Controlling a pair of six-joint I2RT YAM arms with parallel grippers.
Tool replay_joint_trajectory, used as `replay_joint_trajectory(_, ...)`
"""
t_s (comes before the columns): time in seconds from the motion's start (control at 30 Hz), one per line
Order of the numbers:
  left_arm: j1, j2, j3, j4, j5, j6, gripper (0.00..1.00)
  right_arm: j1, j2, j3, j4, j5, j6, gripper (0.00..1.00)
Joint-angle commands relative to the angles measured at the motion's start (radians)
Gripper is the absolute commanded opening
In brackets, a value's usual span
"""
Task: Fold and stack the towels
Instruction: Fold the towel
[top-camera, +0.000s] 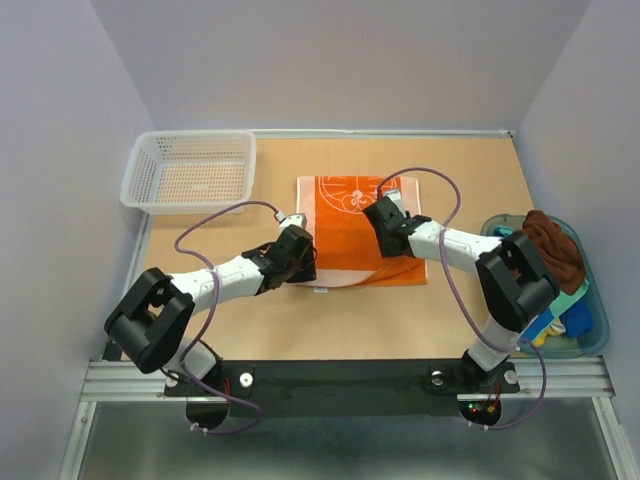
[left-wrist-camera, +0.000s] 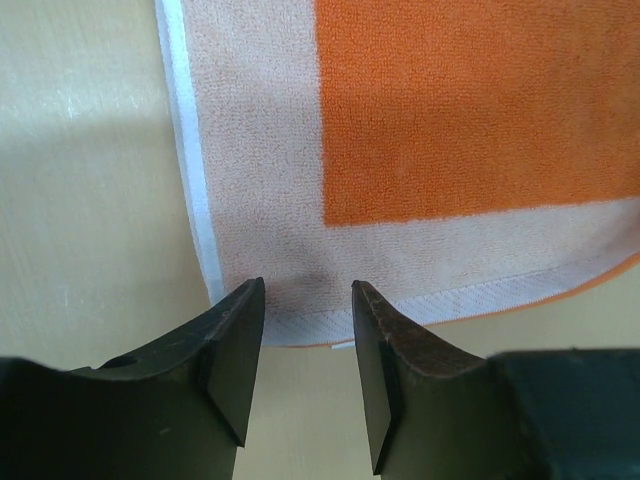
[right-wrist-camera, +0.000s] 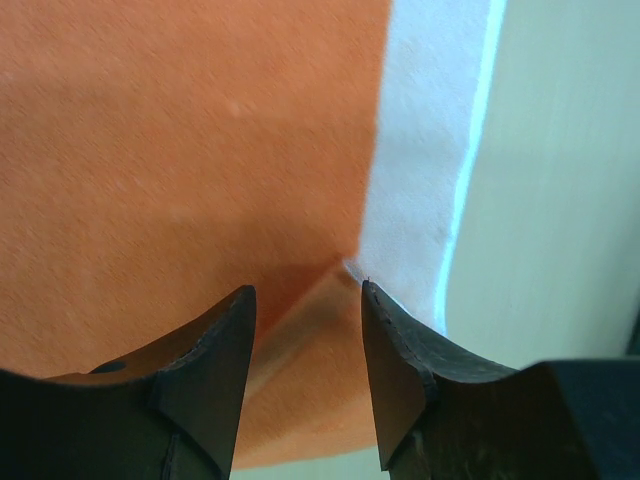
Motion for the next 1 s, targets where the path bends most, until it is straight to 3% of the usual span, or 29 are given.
replay_joint_trajectory(0.0,-0.004,0.012,-0.011,0.026,-0.017,-0.022,0.5,-0.01,-0.119,-0.073,-0.016,0.063,0.038,0.52)
replay_joint_trajectory(0.3,-0.002,0.024,-0.016,0.026,-0.017,-0.028,0.5,-0.067,-0.216,-0.149,-0.074,0.034,0.116,0.52)
replay_joint_trajectory(0.43,-0.001,0.008,-0.027,0.025,-0.025,-0.034,0.5,-0.127,-0.259,-0.182,-0.11,-0.107,0.199,0.51)
replay_joint_trajectory(0.63,0.007,-0.008,-0.034,0.022,-0.025,-0.039,0.5,-0.153,-0.337,-0.276,-0.111,-0.199,0.29,0.51)
replay_joint_trajectory(0.97,0.007,-0.043,-0.042,0.013,-0.028,-0.045,0.5,-0.17,-0.56,-0.416,-0.11,-0.195,0.457,0.5)
